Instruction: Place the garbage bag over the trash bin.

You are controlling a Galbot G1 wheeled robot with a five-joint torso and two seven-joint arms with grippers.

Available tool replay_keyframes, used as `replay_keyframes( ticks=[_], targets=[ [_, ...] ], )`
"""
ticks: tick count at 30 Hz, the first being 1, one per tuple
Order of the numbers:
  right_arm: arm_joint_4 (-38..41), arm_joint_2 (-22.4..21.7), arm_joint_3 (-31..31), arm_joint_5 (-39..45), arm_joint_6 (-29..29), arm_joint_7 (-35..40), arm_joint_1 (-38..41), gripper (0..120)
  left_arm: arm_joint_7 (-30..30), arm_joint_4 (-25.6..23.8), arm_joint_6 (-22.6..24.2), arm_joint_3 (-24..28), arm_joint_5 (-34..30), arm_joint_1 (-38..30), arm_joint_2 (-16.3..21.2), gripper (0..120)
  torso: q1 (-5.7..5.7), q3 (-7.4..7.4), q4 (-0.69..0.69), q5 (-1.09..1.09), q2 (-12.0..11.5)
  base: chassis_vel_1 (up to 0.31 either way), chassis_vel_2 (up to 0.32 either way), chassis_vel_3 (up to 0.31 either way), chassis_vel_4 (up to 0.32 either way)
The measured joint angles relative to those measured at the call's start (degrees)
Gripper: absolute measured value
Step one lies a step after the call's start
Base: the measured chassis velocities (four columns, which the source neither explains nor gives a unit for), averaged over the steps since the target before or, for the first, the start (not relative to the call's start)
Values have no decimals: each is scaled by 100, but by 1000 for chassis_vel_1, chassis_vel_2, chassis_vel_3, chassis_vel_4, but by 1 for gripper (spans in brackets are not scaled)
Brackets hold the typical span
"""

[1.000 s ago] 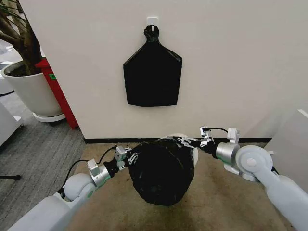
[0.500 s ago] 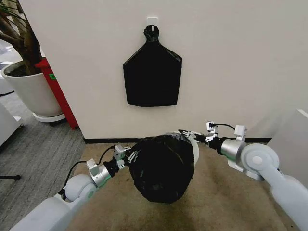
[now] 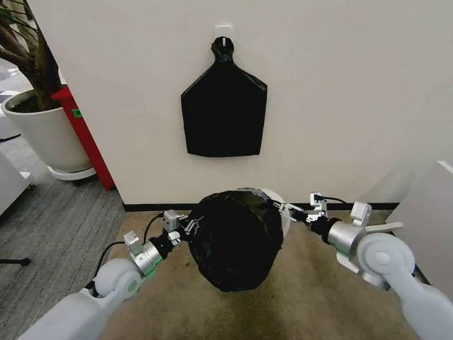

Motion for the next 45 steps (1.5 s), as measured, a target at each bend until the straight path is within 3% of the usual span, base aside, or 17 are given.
replay_keyframes(
  ticks=[18, 21, 23, 28, 29, 34, 36, 37, 41, 42, 43, 45],
  targets=[
    [644, 32, 499, 863, 181, 423, -219, 100, -168, 239, 273, 20, -489, -101, -28, 0, 0, 0, 0, -2, 0, 0, 0, 0, 0],
    [708, 133, 697, 691, 240, 402, -403, 100, -951, 176, 575, 48, -890, -101, -83, 0, 0, 0, 1, -1, 0, 0, 0, 0, 0],
    [732, 167, 750, 577, 245, 352, -490, 100, -1146, 142, 660, 49, -927, -101, -99, 0, 0, 0, 1, 0, 0, 0, 0, 0, 0],
    [955, 539, 1006, -713, 285, -72, -1124, 100, -2290, -44, 1191, 94, -954, -117, -183, 0, 0, 0, -2, -1, 0, 0, 0, 0, 0],
    [955, 539, 1006, -713, 285, -72, -1124, 100, -2290, -44, 1191, 94, -954, -117, -183, 0, 0, 0, -2, -1, 0, 0, 0, 0, 0],
    [1272, 1148, 980, -2045, 443, -477, -1675, 100, -3966, -471, 2141, 196, -1437, -208, -346, 0, 0, 0, 0, -1, 0, 0, 0, 0, 0],
    [1411, 1350, 903, -2527, 569, -656, -1878, 100, -4626, -700, 2603, 233, -1911, -310, -433, 0, 0, 0, 0, 0, 0, 0, 0, 0, 0],
    [1411, 1350, 903, -2527, 569, -656, -1878, 100, -4626, -700, 2603, 233, -1911, -310, -433, 0, 0, 0, 0, 0, 0, 0, 0, 0, 0],
    [1614, 1625, 771, -3154, 728, -789, -2107, 100, -6127, -1106, 3415, 324, -3155, -690, -561, 0, 0, 0, -1, 0, 0, 0, 0, 0, 0],
    [1619, 1635, 767, -3175, 735, -797, -2112, 100, -6199, -1123, 3443, 330, -3218, -714, -566, 0, 0, 0, -1, 0, 0, 0, 0, 0, 0],
    [1648, 1694, 744, -3231, 771, -806, -2094, 100, -7321, -1306, 3792, 486, -4217, -1046, -626, 0, 0, 0, -1, 0, 0, 0, 0, 0, 0],
    [1656, 1715, 765, -3231, 791, -805, -2070, 100, -7766, -1352, 3884, 636, -4518, -1207, -645, 0, 0, 0, -1, 0, 0, 0, 0, 0, 0]
  ],
)
